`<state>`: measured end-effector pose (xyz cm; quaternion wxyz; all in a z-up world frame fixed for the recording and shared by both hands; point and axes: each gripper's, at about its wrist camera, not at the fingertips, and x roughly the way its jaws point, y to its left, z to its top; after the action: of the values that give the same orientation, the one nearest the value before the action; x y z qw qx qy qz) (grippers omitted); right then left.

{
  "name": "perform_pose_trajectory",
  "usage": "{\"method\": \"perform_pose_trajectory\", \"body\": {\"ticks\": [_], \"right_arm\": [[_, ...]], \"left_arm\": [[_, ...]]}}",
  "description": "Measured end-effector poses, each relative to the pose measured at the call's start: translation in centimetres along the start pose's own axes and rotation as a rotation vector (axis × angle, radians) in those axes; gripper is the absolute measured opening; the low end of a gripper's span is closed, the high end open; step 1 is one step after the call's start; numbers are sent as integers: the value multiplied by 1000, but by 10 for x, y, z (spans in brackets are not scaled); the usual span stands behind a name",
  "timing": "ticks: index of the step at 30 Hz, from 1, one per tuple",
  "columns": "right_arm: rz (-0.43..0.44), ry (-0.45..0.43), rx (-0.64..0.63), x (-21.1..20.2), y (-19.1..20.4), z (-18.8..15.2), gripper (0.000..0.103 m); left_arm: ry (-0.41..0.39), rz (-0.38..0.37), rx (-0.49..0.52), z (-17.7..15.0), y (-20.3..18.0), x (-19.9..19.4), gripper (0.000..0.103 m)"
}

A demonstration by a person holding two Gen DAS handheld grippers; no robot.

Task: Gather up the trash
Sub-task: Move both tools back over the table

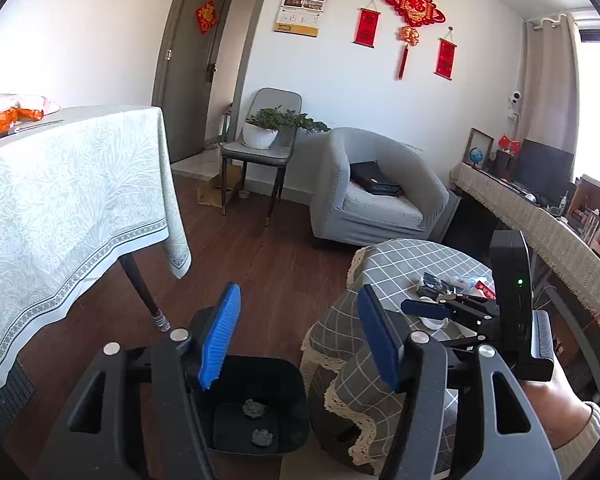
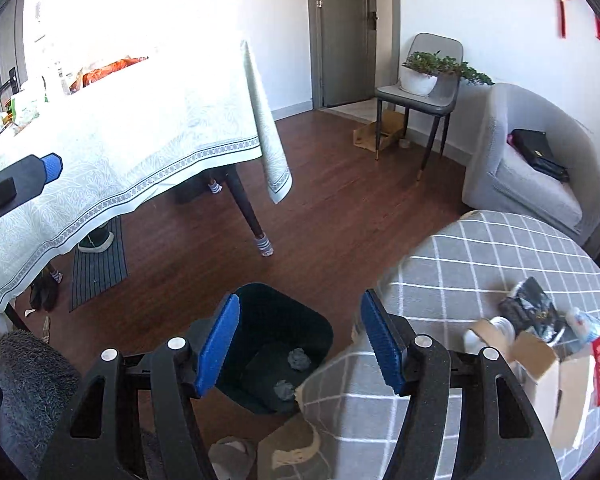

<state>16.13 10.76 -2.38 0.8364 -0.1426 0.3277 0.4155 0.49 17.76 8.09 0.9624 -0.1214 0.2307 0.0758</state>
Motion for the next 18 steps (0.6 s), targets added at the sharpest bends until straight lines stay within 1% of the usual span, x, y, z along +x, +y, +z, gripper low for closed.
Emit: {"method": "perform_pose_trajectory", "body": {"ticks": [3,5,9,13,15,17,18], "right_arm": [[-41,-14,21,-18,-22,-5,64],[-68,-29,39,-32,-38,-10,64],[-124,-57,67,-57,-65,-20,64],[-167,-67,93,-77,-90,-35,64],[-192,-74,113,-87,-103,-44,67],[-221,-88,143,-96,-118,-50,73],[-234,-95,160,-102,-126,-52,73]], "left_arm": [[19,-36,11,-1,-18,5,70],[37,-55,30,-1,-32,11,71],[60,-98,65,0,-58,22,76],[80,-130,99,2,-83,39,78],[90,-150,112,1,-96,49,81],[104,-169,132,-5,-109,57,82],[111,-178,145,-8,-116,62,83]]}}
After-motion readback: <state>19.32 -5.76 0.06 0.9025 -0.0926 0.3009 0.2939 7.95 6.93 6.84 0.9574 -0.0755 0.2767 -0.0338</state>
